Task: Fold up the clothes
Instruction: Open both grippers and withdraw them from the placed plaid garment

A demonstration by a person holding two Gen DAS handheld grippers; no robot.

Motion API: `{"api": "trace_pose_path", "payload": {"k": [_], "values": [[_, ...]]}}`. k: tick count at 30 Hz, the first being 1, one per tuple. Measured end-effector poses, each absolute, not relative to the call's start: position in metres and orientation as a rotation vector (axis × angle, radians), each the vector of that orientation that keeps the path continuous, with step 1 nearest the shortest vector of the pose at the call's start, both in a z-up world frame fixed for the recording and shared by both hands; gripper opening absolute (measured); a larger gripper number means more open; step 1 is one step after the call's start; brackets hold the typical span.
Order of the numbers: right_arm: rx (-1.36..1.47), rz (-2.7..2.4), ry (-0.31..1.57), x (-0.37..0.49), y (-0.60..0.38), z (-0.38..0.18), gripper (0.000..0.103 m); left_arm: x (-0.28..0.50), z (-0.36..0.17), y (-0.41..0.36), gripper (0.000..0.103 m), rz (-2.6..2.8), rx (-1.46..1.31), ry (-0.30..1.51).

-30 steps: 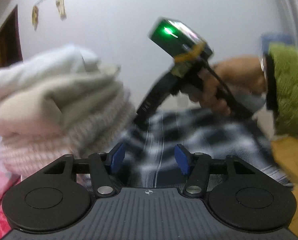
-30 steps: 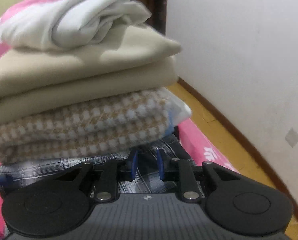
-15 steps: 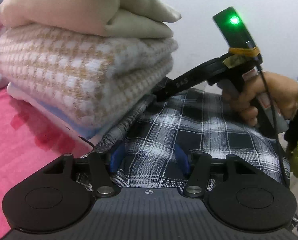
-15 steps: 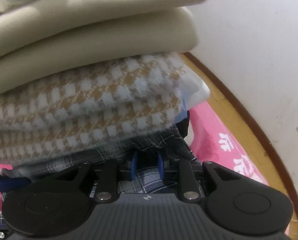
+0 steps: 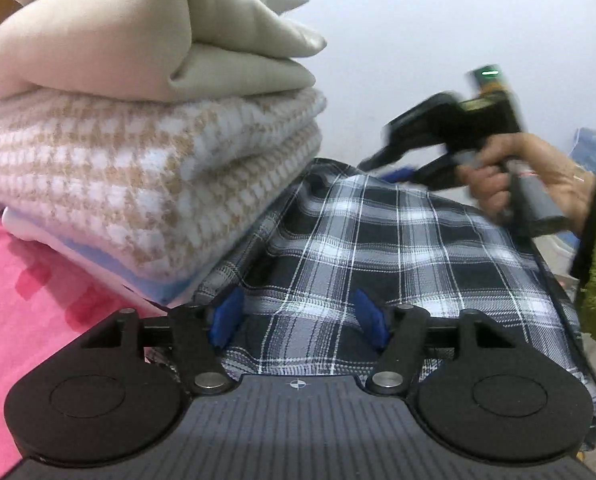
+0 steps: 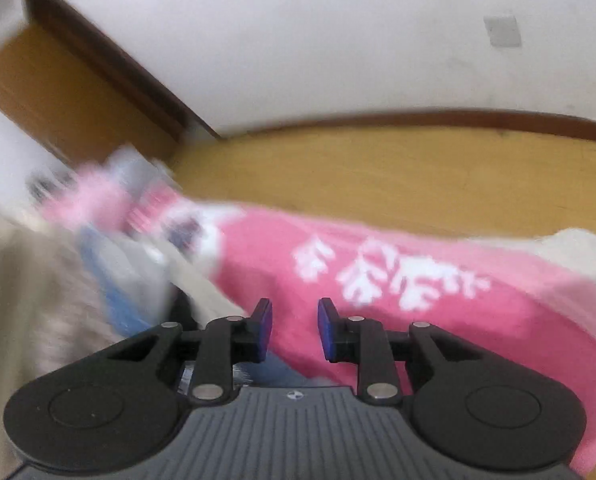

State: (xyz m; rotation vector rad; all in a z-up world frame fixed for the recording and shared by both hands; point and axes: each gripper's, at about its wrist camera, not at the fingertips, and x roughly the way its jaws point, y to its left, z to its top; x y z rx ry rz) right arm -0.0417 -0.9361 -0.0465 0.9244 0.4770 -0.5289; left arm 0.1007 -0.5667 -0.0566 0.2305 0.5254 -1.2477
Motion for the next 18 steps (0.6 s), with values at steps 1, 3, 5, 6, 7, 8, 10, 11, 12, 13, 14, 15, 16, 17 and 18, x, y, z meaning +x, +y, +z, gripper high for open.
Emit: {"api": "trace_pose_path", "payload": {"k": [1,3,5,6,7,8,10,11,12,13,14,15,16,17,18], "values": [[0.868,-0.497,0.444,-0.055,-0.931,-0.034,0.027,0.102,-0.061,-0.565,0.063,-1.249,0.227,0.515],[0.753,-0.43,0.388,-0.08,-0.917,-0.012,0.027,0.096,-0.055,-0.558,0.064,-1.251,0.235,0.458],[0.639,-0.349,0.376,-0.103,-0.89,-0.005,0.027,0.09,-0.052,-0.552,0.07,-1.259,0.252,0.408],[0.585,-0.308,0.381,-0.106,-0.876,-0.007,0.027,0.088,-0.053,-0.553,0.071,-1.263,0.269,0.411],[0.548,-0.306,0.4,-0.107,-0.869,-0.012,0.026,0.088,-0.056,-0.557,0.071,-1.257,0.289,0.424],[0.528,-0.343,0.433,-0.106,-0.867,-0.022,0.026,0.087,-0.059,-0.56,0.071,-1.251,0.305,0.436],[0.513,-0.424,0.474,-0.108,-0.868,-0.042,0.025,0.091,-0.06,-0.561,0.071,-1.249,0.281,0.462],[0.542,-0.472,0.447,-0.118,-0.871,-0.048,0.027,0.093,-0.057,-0.56,0.07,-1.243,0.27,0.475],[0.566,-0.514,0.413,-0.13,-0.87,-0.05,0.027,0.09,-0.052,-0.557,0.07,-1.23,0.273,0.459],[0.566,-0.541,0.377,-0.143,-0.866,-0.048,0.027,0.088,-0.047,-0.554,0.07,-1.217,0.277,0.443],[0.542,-0.553,0.338,-0.157,-0.858,-0.044,0.027,0.085,-0.042,-0.55,0.071,-1.206,0.282,0.424],[0.515,-0.555,0.303,-0.168,-0.846,-0.038,0.027,0.077,-0.036,-0.545,0.071,-1.226,0.301,0.382],[0.486,-0.538,0.281,-0.172,-0.83,-0.035,0.027,0.068,-0.033,-0.541,0.072,-1.254,0.328,0.349],[0.46,-0.511,0.267,-0.17,-0.814,-0.035,0.027,0.058,-0.032,-0.54,0.076,-1.287,0.375,0.327],[0.433,-0.485,0.253,-0.168,-0.797,-0.034,0.027,0.048,-0.031,-0.54,0.078,-1.32,0.423,0.304]]}}
